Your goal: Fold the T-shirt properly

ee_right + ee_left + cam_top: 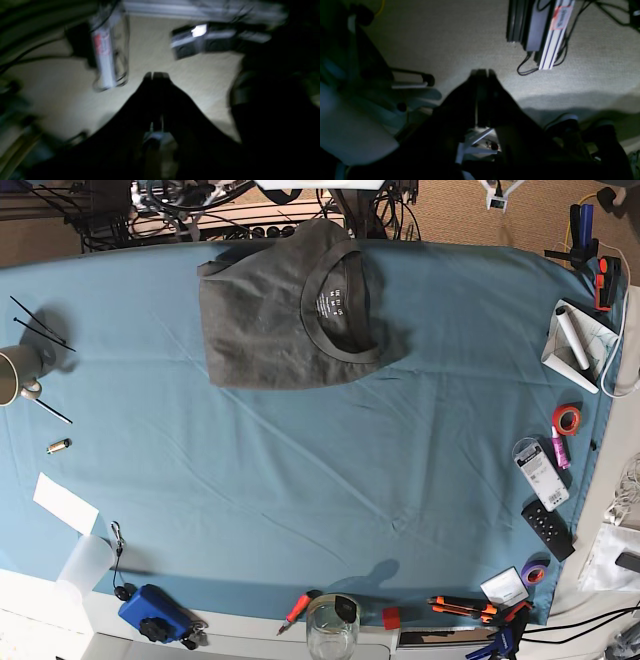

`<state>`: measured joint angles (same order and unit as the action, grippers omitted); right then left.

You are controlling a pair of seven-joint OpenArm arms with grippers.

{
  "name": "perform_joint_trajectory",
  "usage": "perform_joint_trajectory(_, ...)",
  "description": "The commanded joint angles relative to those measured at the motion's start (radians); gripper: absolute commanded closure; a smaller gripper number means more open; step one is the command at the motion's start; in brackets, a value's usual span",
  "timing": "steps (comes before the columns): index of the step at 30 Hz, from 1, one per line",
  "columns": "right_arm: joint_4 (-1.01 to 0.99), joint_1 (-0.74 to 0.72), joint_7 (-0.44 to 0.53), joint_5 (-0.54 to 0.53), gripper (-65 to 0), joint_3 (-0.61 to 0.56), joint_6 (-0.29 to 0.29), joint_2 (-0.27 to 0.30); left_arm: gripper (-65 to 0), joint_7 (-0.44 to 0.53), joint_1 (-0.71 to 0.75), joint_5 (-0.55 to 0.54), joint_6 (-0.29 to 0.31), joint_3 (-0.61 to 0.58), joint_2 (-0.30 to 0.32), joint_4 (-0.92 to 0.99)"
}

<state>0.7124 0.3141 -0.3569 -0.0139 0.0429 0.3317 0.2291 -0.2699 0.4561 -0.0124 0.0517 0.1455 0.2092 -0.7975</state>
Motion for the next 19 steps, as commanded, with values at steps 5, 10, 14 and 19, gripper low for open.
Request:
perform_joint_trajectory(5,-0.075,-0.002,0.165,0.033,0.0,-0.043,-0.13,-0.037,0.0,0.035,-0.027,-0.02,-0.004,0.002,-0.019,0.05)
perform_joint_trajectory(10,-0.085,-0.002,0.175,0.033,0.0,-0.045,-0.131,-0.046,0.0,0.043,-0.027,-0.023,-0.004,0.002,-0.083,0.044)
perform_joint_trajectory(14,-0.085,-0.001,0.17,0.029,0.0,-0.045,-0.13,-0.047,0.0,0.061,-0.026,0.028,-0.003,0.002,-0.116,0.04)
perform_joint_trajectory(19,-0.085,-0.001,0.163,0.029,0.0,-0.045,-0.13,-0.042,0.0,0.058,-0.027,0.047,-0.003,0.002,-0.121,0.038)
